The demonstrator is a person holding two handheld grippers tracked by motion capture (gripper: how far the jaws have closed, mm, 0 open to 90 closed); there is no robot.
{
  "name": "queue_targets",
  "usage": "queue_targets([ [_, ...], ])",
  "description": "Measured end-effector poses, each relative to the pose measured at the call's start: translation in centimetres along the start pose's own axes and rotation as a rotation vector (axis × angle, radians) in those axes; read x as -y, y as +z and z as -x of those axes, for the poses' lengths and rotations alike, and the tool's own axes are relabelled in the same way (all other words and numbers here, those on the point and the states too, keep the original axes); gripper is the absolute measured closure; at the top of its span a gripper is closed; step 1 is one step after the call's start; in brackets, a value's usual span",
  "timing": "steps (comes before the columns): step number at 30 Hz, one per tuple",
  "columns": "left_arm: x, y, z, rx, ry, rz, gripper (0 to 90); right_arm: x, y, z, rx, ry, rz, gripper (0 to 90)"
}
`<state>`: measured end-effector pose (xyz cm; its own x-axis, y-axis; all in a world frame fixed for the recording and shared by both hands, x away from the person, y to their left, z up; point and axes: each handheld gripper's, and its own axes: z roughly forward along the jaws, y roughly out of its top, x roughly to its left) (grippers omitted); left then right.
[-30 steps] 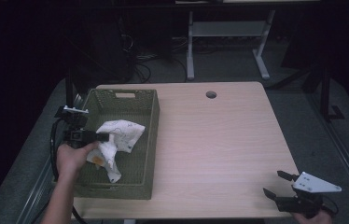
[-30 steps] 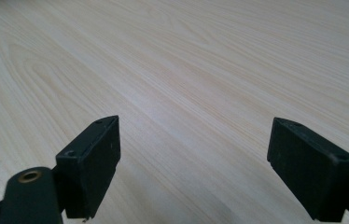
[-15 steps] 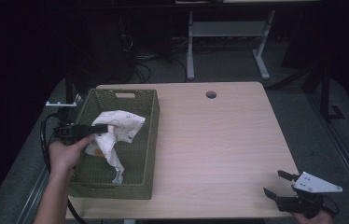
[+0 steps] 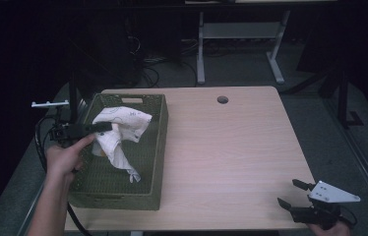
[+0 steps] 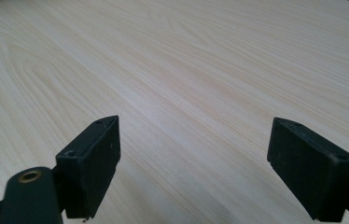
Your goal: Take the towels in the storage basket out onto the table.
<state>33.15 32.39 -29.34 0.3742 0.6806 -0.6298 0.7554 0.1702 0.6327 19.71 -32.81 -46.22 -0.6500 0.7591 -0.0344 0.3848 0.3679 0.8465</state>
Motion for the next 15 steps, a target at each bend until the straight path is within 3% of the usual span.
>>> queue_targets([
  [6,-0.9,0.2,1.8,0.062,0.012,0.020,81.2,0.0,0.0,0.0,0.000,0.005,-0.001,16.9],
  [15,-2.4,1.3,4.7,0.121,0.047,0.016,81.1,0.0,-0.1,0.1,0.000,0.003,0.002,16.9],
])
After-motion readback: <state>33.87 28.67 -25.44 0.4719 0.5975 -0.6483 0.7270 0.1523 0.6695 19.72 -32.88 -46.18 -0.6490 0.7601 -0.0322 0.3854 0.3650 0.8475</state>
